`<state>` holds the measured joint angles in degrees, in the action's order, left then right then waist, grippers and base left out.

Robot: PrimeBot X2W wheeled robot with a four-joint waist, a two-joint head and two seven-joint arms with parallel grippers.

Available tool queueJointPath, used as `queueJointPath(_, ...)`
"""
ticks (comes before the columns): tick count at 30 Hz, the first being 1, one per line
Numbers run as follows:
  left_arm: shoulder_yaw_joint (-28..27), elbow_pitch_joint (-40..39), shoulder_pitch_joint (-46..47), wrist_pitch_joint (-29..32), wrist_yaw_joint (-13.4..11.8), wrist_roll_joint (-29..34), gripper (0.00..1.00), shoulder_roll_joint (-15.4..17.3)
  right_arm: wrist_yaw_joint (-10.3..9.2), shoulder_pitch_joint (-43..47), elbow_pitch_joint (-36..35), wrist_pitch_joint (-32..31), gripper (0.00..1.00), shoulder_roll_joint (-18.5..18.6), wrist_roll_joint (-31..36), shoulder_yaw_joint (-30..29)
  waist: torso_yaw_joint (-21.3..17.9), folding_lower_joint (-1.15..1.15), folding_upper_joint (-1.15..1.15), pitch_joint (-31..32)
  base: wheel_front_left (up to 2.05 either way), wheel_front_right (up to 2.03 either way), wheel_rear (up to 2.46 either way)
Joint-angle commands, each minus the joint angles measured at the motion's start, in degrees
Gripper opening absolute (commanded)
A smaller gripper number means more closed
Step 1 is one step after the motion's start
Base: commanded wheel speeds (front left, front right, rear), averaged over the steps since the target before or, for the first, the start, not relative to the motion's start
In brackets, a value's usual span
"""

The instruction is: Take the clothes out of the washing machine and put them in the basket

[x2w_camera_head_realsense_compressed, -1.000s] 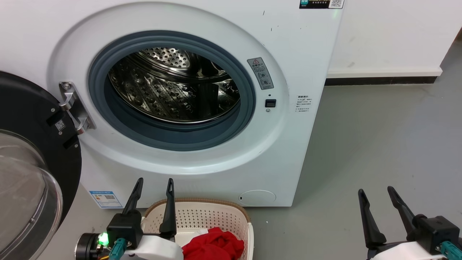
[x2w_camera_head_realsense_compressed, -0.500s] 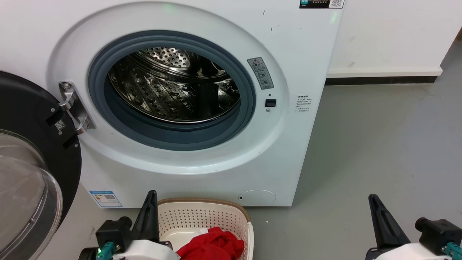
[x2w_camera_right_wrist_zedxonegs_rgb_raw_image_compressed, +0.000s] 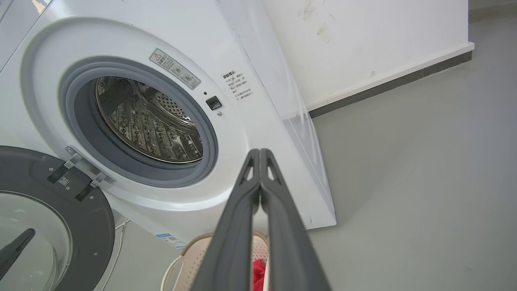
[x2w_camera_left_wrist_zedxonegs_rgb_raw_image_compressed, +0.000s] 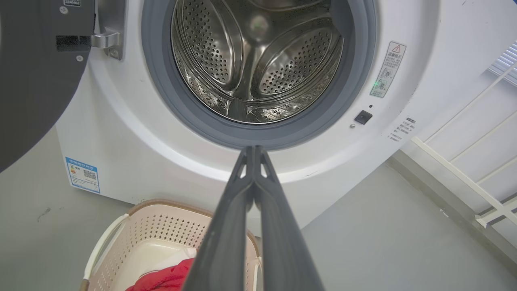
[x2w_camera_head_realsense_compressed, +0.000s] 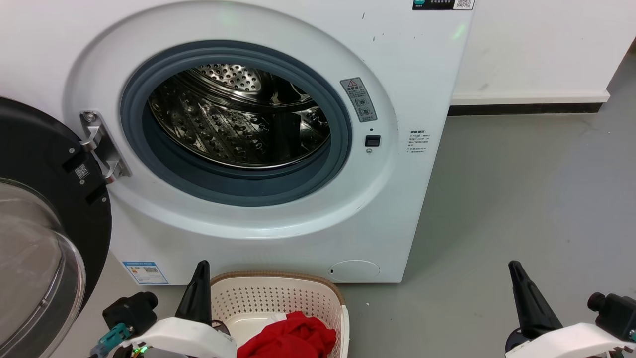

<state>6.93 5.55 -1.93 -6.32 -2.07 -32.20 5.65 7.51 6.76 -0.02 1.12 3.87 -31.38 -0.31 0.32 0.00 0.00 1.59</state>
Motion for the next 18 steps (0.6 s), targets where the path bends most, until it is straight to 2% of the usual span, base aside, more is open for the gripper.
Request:
queueJointPath(1,-0.4,-0.4,1.6,0.2,0.4,-1.9,0.00,0.4,0.00,-1.9,-0.3,-0.1,0.00,0.6,-2.1,0.0,0.0,0.00,0.00,0.0,0.00,0.00,0.00)
queueJointPath(18,-2.6,1.7,3.4,2.5,2.7,-16.8,0.00,0.4,0.00,-4.6,3.0,-1.0,0.00,1.0,-17.2,-0.4,-0.1,0.00,0.00,-0.3,0.00,0.00,0.00)
